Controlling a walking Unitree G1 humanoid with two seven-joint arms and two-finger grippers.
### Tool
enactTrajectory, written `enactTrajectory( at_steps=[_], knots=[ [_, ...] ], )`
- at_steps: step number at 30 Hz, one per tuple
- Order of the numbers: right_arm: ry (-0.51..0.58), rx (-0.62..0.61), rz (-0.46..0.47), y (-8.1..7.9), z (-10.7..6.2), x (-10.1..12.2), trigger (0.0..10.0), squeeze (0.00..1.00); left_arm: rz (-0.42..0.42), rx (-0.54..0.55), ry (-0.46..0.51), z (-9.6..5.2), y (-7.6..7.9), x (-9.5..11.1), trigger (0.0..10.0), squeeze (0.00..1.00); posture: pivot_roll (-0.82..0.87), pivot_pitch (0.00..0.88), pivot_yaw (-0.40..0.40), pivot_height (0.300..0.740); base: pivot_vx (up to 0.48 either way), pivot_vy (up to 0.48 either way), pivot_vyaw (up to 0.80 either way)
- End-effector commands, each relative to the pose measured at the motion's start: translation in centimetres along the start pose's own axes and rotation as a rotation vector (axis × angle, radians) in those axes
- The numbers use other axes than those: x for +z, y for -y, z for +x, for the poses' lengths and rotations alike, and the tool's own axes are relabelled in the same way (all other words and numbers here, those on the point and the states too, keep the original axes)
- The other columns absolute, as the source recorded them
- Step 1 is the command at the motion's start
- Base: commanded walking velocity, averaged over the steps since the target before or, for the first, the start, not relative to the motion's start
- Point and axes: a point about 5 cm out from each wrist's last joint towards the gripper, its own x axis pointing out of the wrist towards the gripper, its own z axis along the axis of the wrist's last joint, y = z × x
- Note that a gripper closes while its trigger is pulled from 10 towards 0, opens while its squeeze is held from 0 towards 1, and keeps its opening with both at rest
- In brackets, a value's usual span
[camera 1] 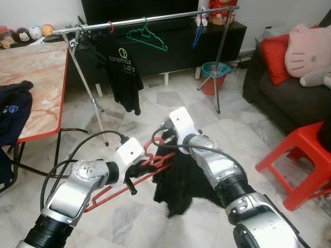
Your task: Hang hanger
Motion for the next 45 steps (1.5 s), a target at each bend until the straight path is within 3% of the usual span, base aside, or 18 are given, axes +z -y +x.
enactTrajectory(
  at_steps=[1,6,10,25,31,35,45],
  knots=[
    [0.057,0.043,-0.039,-0.7,-0.1,1.7,10.0,0.0,0.022,-0.018,0.038,0.2,0.2,0.9,10.0,0.0,0.09,0.0,-0.01,0.74,0.0,0.0,0.0],
    [0.049,0.092,-0.063,-1.5,-0.3,1.4,10.0,0.0,0.024,0.071,0.022,0.6,-0.6,0.8,10.0,0.0,0.08,0.0,-0.009,0.74,0.0,0.0,0.0],
    [0.046,0.132,-0.109,-2.0,-0.6,1.4,10.0,0.0,0.026,0.052,0.012,0.5,-0.4,0.5,10.0,0.0,0.08,0.0,-0.006,0.74,0.0,0.0,0.0],
    [0.042,0.083,-0.096,-1.9,-1.4,1.7,10.0,0.0,-0.003,0.35,-0.075,0.9,-2.6,-0.5,10.0,0.0,0.07,0.0,-0.006,0.74,0.0,0.0,0.0],
    [0.071,0.085,-0.092,-1.8,-1.8,2.6,10.0,0.0,-0.045,0.415,-0.036,0.9,-3.1,-0.6,10.0,0.0,0.08,0.0,-0.009,0.74,0.0,0.0,0.0],
    [0.087,0.099,-0.093,-2.4,-1.9,3.3,10.0,0.0,-0.1,0.522,0.025,0.8,-4.2,-0.2,10.0,0.0,0.08,0.0,-0.011,0.74,0.0,0.0,0.0],
    [0.1,0.145,-0.066,-3.9,-2.2,3.5,10.0,0.0,-0.145,0.515,0.106,1.5,-4.7,1.0,10.0,0.0,0.06,0.0,-0.007,0.74,0.0,0.0,0.0]
  ],
)
